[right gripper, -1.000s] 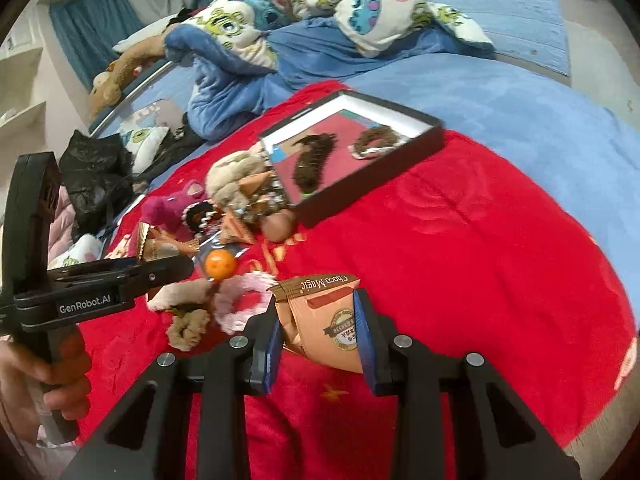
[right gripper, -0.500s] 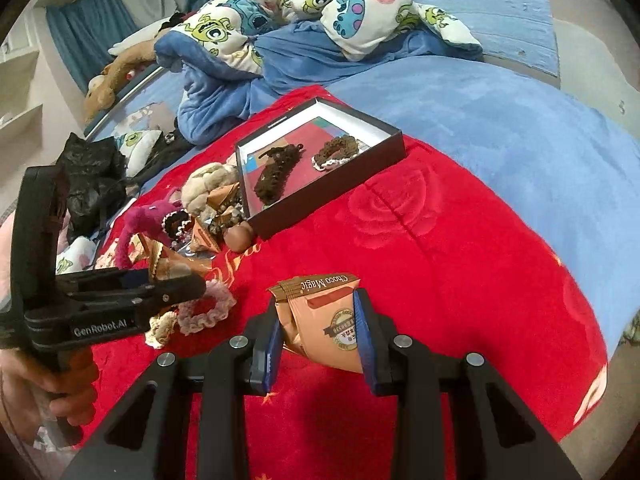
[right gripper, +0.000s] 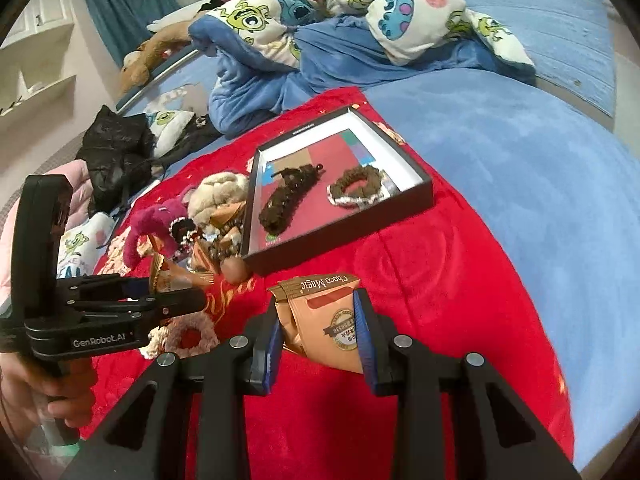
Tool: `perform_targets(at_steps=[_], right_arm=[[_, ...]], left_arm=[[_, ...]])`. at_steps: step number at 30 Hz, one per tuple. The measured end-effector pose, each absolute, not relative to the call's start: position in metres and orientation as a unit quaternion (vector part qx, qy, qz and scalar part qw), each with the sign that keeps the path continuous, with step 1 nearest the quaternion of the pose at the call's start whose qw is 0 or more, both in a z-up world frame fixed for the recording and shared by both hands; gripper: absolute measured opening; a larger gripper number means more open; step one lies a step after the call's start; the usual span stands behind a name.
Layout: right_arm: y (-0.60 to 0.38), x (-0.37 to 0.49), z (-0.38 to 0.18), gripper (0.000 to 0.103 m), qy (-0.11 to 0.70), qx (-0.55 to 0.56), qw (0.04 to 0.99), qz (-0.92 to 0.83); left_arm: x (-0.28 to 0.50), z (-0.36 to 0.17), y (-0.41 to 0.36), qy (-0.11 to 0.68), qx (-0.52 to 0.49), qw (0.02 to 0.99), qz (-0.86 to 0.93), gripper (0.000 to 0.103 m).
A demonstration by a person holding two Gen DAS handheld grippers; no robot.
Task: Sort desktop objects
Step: 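Carry gold packet with left gripper while right gripper carries Choco Magic packet toward the black box, then lower both packets onto the red tray and open both grippers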
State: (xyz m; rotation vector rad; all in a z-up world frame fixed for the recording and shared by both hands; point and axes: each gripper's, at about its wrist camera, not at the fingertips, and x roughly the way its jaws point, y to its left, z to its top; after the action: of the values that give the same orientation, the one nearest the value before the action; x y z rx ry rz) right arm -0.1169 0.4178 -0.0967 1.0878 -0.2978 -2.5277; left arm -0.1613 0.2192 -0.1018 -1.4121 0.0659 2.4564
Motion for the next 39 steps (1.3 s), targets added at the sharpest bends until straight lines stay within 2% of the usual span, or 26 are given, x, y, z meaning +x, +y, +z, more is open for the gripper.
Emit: perform_targets(at_steps=[11,25,34,39], right_arm=[[0.420,-0.182,-0.088,0.032,-0.128,0.360,0.216,-0.898],[0.401,-0.261,-0.111,0.032,-0.112,0.380,0.250,-0.883],[0.386,-0.284,-0.141,0.031,-0.046,0.410,0.245,-0.877],[0.380,-0.289,-0.150,0.034,-0.009,0.401,0.249,-0.882]], left_arm=[[-0.210,-0.101,0.233,0.006,-0.480,0.161,0.862,0.048],[-0.276,-0.139,0.256,0.002,-0.496,0.138,0.857,0.048],[-0.300,-0.164,0.263,0.011,-0.500,0.120,0.858,0.048],[-0.297,-0.169,0.278,0.056,-0.488,0.108,0.864,0.048]])
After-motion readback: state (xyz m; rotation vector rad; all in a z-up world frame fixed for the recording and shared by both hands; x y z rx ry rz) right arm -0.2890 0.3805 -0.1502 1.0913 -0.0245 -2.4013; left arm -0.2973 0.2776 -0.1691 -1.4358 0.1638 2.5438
